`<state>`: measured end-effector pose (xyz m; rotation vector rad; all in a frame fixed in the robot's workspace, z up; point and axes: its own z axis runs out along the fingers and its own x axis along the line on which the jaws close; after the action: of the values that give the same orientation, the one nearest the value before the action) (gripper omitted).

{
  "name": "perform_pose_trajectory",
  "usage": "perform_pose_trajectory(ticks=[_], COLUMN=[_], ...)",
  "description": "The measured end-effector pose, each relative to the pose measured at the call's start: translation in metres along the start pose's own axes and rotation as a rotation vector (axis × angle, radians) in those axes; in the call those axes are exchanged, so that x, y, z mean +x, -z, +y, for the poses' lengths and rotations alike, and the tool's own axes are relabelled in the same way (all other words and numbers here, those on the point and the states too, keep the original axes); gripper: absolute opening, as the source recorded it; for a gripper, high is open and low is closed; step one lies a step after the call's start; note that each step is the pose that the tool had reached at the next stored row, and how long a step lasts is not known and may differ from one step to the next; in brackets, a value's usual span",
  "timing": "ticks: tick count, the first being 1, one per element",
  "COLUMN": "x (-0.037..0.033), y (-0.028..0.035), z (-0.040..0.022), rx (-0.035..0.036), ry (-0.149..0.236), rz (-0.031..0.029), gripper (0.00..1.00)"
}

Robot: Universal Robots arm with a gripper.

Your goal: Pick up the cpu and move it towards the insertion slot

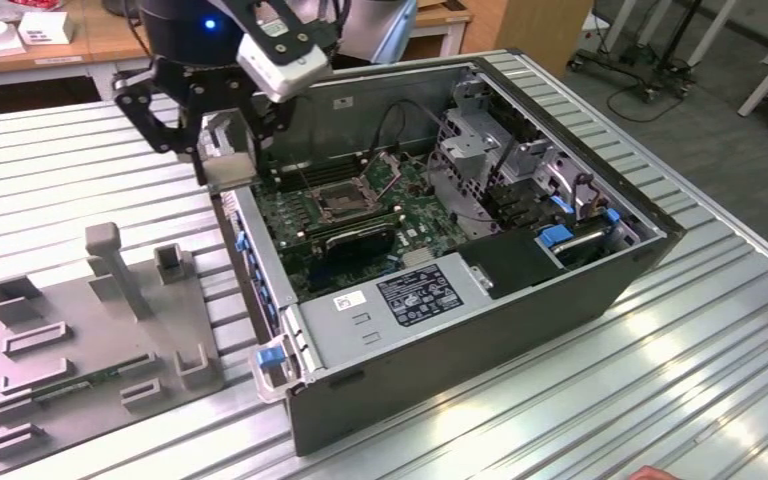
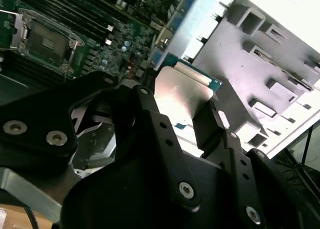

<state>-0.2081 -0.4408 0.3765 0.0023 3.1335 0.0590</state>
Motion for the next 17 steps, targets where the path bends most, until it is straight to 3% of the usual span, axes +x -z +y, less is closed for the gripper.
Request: perform_pose_trajectory(ticks=[4, 17], x=[-0.0148, -0.0729], y=[-0.0001, -0.0009], z=[0.0001, 0.0005], rx=[0.0, 0.0], ry=[0.0, 0.0], rz=[0.0, 0.0], gripper=[0.54, 0.54])
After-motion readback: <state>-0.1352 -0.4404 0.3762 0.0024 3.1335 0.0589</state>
